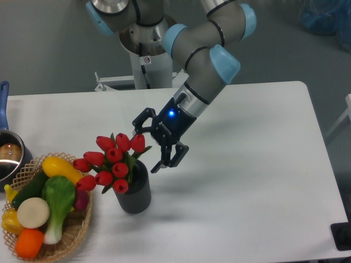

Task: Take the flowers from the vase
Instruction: 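Lower the gripper around the tulip stems and close on them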

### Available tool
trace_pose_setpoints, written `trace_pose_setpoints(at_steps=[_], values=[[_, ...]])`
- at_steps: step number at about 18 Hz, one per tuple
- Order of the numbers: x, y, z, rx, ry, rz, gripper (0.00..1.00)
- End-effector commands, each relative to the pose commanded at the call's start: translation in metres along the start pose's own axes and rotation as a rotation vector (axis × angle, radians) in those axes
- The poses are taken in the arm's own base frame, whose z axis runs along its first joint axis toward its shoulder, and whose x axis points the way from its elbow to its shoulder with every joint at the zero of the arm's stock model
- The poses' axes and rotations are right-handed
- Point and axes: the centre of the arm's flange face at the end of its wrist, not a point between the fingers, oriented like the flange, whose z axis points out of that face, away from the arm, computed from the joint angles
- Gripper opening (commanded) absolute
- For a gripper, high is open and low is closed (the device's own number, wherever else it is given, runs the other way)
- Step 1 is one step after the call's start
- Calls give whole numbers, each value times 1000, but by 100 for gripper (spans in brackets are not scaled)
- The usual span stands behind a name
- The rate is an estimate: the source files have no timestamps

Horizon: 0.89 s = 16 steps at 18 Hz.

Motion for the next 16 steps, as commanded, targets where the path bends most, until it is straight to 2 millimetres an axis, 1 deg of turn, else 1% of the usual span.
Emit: trace_pose_setpoints(at_steps=[5, 8, 12, 14, 16], values=[[-4, -2, 3, 70, 12, -2, 100], [-8, 2, 8, 70, 18, -6, 100], [-4, 0, 16, 70, 31, 2, 100], [-2, -4, 20, 69, 39, 10, 100], [-6, -2, 24, 69, 43, 11, 100]])
